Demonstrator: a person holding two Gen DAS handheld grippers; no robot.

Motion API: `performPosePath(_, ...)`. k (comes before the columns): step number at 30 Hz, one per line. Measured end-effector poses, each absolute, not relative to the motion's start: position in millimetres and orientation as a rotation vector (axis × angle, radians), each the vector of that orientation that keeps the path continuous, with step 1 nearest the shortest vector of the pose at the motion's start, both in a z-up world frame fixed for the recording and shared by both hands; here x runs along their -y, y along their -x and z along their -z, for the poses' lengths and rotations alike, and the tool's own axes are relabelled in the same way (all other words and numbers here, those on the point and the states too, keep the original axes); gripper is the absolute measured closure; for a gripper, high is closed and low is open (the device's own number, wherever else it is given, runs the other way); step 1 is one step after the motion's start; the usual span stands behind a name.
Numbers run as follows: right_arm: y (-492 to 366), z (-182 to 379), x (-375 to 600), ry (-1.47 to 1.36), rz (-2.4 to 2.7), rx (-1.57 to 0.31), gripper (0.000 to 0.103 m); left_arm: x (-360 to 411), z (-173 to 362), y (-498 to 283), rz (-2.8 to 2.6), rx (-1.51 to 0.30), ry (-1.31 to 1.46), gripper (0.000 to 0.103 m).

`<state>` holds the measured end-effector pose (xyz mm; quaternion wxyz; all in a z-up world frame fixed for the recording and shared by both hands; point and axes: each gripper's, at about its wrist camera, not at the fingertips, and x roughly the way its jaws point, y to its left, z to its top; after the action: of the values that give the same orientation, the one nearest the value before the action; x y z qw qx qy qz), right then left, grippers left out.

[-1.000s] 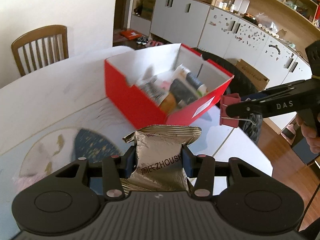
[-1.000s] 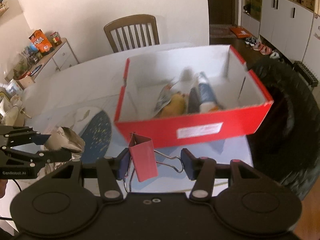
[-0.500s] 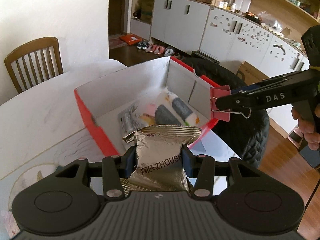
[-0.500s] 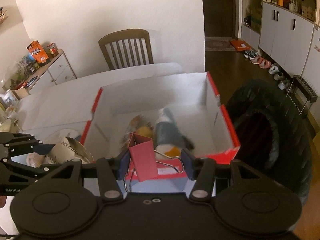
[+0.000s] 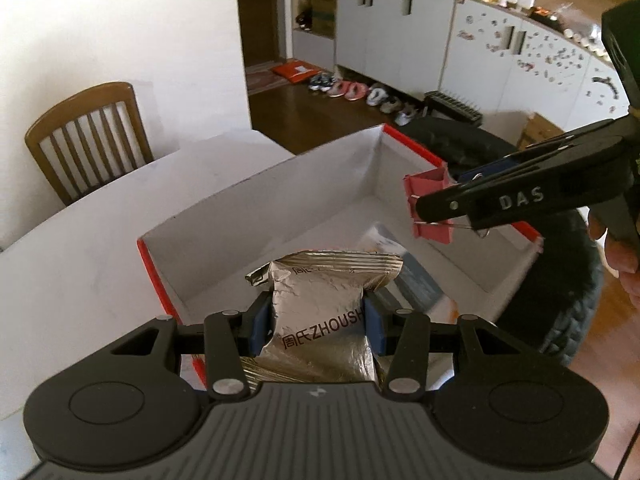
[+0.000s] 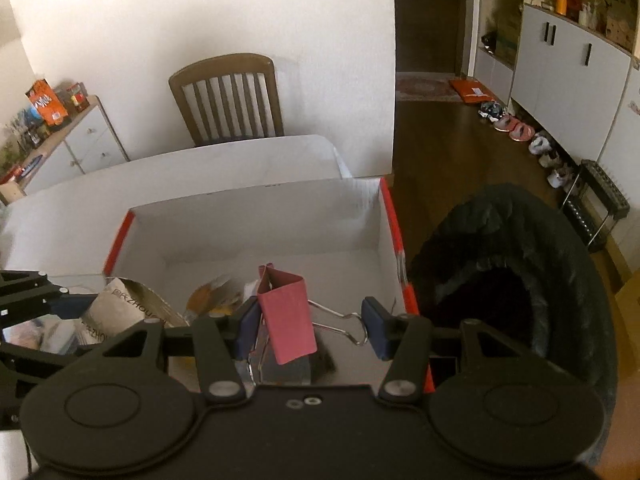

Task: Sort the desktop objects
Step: 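Lower both grippers into the box and open them to release packet and clip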

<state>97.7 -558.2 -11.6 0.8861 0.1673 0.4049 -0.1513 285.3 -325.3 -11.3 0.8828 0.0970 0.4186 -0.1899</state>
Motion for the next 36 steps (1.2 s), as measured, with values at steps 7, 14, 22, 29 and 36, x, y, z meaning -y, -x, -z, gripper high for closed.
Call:
performPosePath(7,-138,31,564,-0.31,0.322,-0.866,0.049,323,26,-315,0.299,-0.909,-0.2,0.057)
performPosePath(14,-165,53,561,-0.301,0.312,-0.922,0.049,322,40,-324,0.264,-0.95,-0.214,0.057)
performPosePath(22,-166,68,557,-0.32,0.27,-0.958,0.049,330,50,-326,0.279,-0.968,-0.242,0.057)
performPosePath(29,-168,71,567,-0.375,0.298,-0.962,0.049,325,52,-336,0.278,-1.0,-0.2,0.054)
performPosePath(36,-163,64,568,-0.336,0.309,-0.938,0.042,319,48,-331,0.284,-0.986,-0.171,0.04)
